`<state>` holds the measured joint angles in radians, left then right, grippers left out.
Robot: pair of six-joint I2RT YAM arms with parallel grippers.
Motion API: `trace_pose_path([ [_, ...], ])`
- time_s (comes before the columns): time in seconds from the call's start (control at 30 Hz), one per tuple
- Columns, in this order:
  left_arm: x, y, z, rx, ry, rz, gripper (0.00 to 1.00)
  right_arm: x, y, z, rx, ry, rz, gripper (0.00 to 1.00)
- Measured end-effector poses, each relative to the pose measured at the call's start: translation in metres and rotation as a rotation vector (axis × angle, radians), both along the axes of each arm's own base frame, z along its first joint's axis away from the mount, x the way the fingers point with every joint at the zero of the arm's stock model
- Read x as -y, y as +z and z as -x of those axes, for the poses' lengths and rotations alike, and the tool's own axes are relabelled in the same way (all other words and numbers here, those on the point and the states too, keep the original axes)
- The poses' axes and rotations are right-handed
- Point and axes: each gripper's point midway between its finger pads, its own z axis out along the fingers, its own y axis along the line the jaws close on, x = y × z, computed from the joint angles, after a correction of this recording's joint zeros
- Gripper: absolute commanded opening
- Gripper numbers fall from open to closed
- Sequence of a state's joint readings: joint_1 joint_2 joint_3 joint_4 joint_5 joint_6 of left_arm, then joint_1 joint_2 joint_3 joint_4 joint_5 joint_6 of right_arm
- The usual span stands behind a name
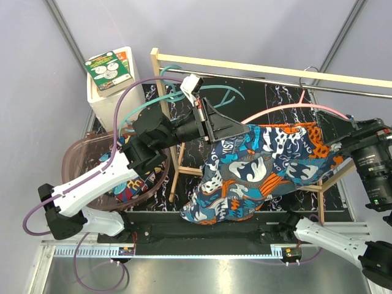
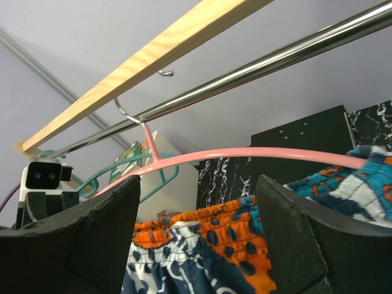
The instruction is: Remove the shorts from the hanger
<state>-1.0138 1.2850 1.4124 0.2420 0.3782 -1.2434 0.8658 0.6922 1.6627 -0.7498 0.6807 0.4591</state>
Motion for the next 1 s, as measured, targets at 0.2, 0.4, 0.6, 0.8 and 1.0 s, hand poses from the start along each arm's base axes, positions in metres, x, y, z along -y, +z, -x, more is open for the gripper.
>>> trace_pose_path([
  [0.2,-0.002,0.003,0.006,-0.003,-0.064,0.025,0.00,0.021,0.004,0.001,0.005,-0.088,-0.004,0.81],
  [0.4,-0.001,0.002,0.007,-0.008,-0.100,0.026,0.00,0.036,0.006,0.001,0.005,-0.154,0.001,0.77],
  [0.6,-0.002,-0.003,0.009,0.002,-0.119,0.002,0.00,0.054,0.011,0.003,0.003,-0.231,-0.016,0.63],
  [0.8,-0.002,-0.013,0.010,0.034,-0.115,-0.065,0.00,0.051,0.018,-0.004,-0.005,-0.263,0.004,0.59],
  [1.0,-0.013,-0.008,0.014,0.066,-0.105,-0.067,0.00,0.036,0.013,-0.021,-0.036,-0.281,0.077,0.55],
])
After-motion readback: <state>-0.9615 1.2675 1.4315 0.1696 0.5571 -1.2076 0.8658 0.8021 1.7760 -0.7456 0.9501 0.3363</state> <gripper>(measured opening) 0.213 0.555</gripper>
